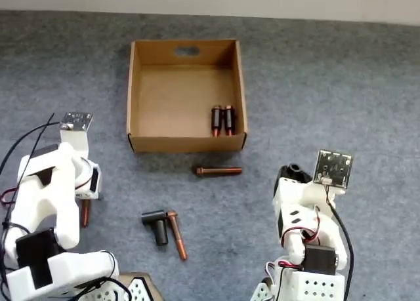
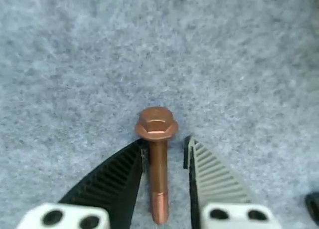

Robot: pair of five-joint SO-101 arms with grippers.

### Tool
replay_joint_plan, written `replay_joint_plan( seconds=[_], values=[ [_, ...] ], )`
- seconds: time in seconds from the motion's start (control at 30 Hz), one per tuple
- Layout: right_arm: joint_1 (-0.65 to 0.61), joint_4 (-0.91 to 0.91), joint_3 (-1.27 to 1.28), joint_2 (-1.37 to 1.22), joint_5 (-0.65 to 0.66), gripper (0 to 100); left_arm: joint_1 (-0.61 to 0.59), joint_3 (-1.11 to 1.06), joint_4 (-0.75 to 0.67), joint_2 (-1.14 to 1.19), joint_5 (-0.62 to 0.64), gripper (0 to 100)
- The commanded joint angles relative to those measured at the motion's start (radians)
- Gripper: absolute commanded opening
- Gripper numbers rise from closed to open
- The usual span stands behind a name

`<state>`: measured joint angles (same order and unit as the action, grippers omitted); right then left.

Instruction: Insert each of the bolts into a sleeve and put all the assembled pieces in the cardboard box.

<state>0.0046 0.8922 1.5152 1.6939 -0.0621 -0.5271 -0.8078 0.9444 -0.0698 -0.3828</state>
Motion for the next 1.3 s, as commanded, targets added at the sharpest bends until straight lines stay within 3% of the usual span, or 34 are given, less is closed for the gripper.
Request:
replay_joint_plan(
  seconds=[0.0,0.17,0.33,0.6,0.73,1.0,1.17,1.27],
  values=[
    [-0.007,-0.001,-0.002,0.01,-0.012,0.5,-0.01,0.054,-0.014,0.005,0.0,4],
    [-0.008,0.002,-0.007,0.01,-0.014,0.5,-0.022,0.05,-0.005,0.002,0.0,1],
    [-0.042,0.005,-0.028,0.012,-0.015,0.5,-0.059,0.05,0.092,-0.058,0.0,1],
    [-0.314,0.081,-0.159,0.012,-0.006,0.6,-0.079,0.05,0.325,-0.501,0.0,1],
    [-0.455,-0.085,-0.113,0.01,0.075,0.9,-0.015,0.051,0.384,-0.748,0.02,1],
    [-0.779,-0.576,0.142,0.01,0.339,0.7,0.2,0.096,0.381,-1.075,0.396,1],
    [-0.814,-0.822,0.263,0.01,0.4,0.7,0.369,0.128,0.269,-1.098,0.44,1],
    [-0.814,-0.86,0.28,0.01,0.4,0.7,0.426,0.127,0.166,-1.098,0.44,1]
  ],
)
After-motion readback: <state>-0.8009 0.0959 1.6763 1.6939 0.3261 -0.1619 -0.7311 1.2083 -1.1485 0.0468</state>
